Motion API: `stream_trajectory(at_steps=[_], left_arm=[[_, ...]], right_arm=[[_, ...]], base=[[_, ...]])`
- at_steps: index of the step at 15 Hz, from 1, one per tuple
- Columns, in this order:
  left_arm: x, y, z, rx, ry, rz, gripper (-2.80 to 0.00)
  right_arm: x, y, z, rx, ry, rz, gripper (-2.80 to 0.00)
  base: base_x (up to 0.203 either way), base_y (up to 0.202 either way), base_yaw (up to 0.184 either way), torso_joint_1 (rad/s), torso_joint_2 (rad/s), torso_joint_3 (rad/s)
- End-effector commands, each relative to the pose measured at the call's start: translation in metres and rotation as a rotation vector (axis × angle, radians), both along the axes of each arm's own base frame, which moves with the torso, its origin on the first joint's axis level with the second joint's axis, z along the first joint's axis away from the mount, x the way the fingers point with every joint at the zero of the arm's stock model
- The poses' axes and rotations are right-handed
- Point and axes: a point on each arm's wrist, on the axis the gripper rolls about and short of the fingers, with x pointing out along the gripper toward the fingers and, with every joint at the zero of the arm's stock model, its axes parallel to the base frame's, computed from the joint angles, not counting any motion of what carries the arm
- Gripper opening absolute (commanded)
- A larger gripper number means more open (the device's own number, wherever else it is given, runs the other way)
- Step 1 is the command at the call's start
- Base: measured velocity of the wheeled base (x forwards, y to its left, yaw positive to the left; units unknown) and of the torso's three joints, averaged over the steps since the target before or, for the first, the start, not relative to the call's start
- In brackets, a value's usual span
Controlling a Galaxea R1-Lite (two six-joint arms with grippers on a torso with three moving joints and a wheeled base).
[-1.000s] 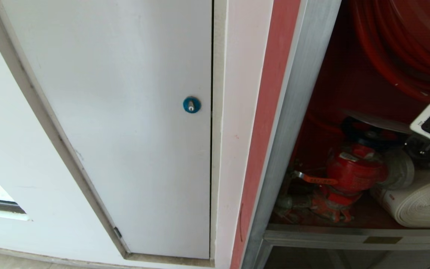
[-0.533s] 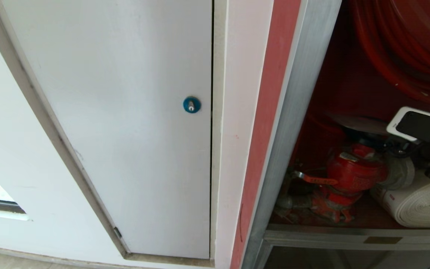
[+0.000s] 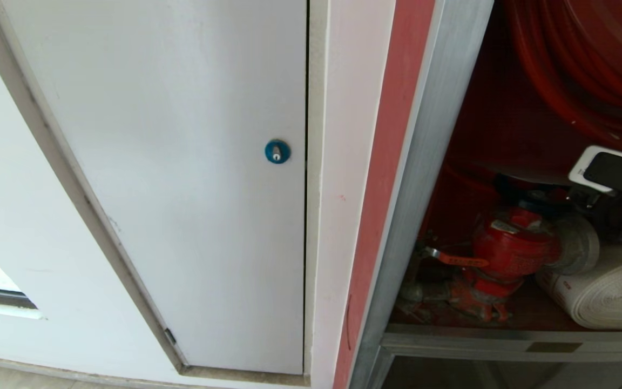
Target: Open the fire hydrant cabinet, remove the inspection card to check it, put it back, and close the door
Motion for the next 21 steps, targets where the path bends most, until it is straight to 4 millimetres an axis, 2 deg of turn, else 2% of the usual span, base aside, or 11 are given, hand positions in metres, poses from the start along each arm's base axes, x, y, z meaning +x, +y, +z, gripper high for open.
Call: stream_trajectory(at_steps=[1, 5, 10, 21], left_arm=[[0.0, 0.0, 0.0, 0.0, 0.003, 0.0, -2.8], [0.0, 0.0, 0.0, 0.001, 0.003, 0.0, -2.8], [0.0, 0.0, 0.0, 0.0, 0.003, 0.0, -2.8], [0.0, 0.0, 0.0, 0.0, 0.003, 0.0, -2.8]], right_arm=[[0.002, -0.009, -0.004, -0.021, 0.015, 0.003, -2.8], [0.001, -0.015, -0.01, -0.031, 0.028, 0.019, -2.8], [0.011, -0.025, -0.018, -0.071, 0.025, 0.04, -2.8], [0.018, -0.025, -0.019, -0.074, 0.012, 0.047, -2.8]], base=[[0.0, 0.0, 0.0, 0.0, 0.0, 0.0], [0.0, 0.0, 0.0, 0.0, 0.0, 0.0], [0.0, 0.0, 0.0, 0.0, 0.0, 0.0], [0.0, 0.0, 0.0, 0.0, 0.0, 0.0]])
